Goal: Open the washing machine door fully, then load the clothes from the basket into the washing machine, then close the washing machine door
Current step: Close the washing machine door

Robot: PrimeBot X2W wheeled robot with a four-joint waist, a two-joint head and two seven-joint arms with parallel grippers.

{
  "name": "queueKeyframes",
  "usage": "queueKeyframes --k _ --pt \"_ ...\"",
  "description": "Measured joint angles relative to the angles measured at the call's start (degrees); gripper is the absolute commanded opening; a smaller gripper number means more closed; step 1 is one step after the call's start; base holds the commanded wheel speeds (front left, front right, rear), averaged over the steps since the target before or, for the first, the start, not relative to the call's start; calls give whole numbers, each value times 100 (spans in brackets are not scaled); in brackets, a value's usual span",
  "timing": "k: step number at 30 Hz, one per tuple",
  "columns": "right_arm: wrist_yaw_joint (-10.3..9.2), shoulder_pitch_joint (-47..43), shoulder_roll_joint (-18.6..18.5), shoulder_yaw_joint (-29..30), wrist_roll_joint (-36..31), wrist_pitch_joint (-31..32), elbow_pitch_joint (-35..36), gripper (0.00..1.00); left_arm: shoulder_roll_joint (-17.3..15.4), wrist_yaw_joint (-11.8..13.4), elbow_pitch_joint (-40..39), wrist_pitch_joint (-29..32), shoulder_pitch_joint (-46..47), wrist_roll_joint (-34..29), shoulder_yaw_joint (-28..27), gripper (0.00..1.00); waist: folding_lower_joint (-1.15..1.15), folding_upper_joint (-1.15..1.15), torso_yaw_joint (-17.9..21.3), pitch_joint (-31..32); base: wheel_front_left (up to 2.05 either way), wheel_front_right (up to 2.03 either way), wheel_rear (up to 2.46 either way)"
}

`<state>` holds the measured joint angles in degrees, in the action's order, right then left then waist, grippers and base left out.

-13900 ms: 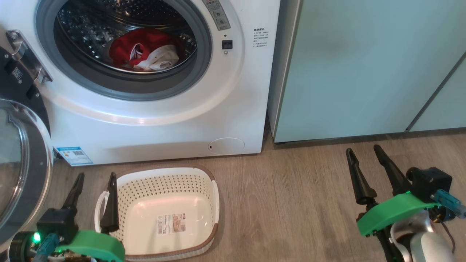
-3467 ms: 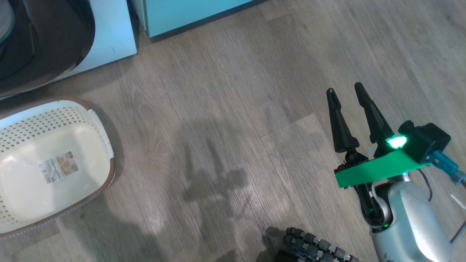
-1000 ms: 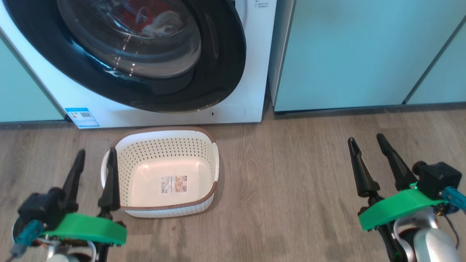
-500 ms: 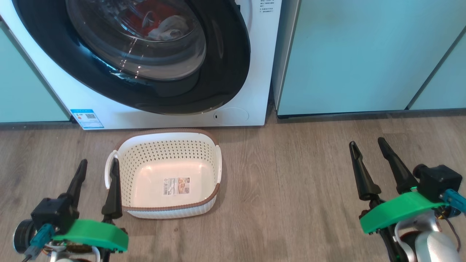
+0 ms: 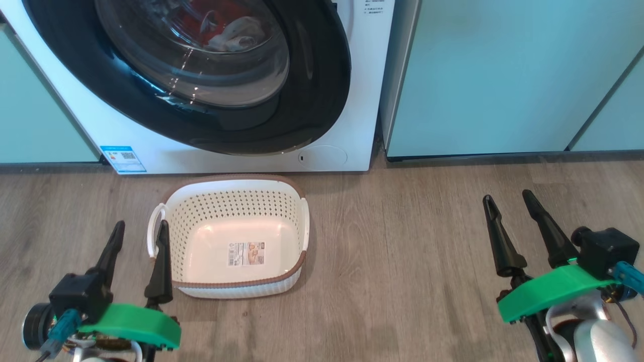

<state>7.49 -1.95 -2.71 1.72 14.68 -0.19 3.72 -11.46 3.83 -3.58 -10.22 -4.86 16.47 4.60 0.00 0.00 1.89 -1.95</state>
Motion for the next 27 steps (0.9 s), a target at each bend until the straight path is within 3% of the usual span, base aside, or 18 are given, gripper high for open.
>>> queueKeyframes --k 8,9,11,21,27 --pt "0 2 0 32 1 -22 0 100 -23 47 -1 0 1 -41 75 100 0 0 -76 -32 0 0 0" --pt "0 2 1 45 13 -42 -1 91 -24 48 -2 0 4 -42 83 100 0 0 -89 -40 0 0 0" --pt "0 6 2 104 66 -66 -7 0 -30 49 -8 0 9 -43 96 100 0 0 -119 -66 0 0 0" --pt "0 472 -27 230 86 -81 -366 0 -75 55 -75 -1 422 -142 286 100 0 0 -503 -300 0 0 0" --pt "0 1412 -410 64 100 -81 -828 0 -11 56 -63 -131 683 -143 318 100 0 0 -894 -555 0 0 0"
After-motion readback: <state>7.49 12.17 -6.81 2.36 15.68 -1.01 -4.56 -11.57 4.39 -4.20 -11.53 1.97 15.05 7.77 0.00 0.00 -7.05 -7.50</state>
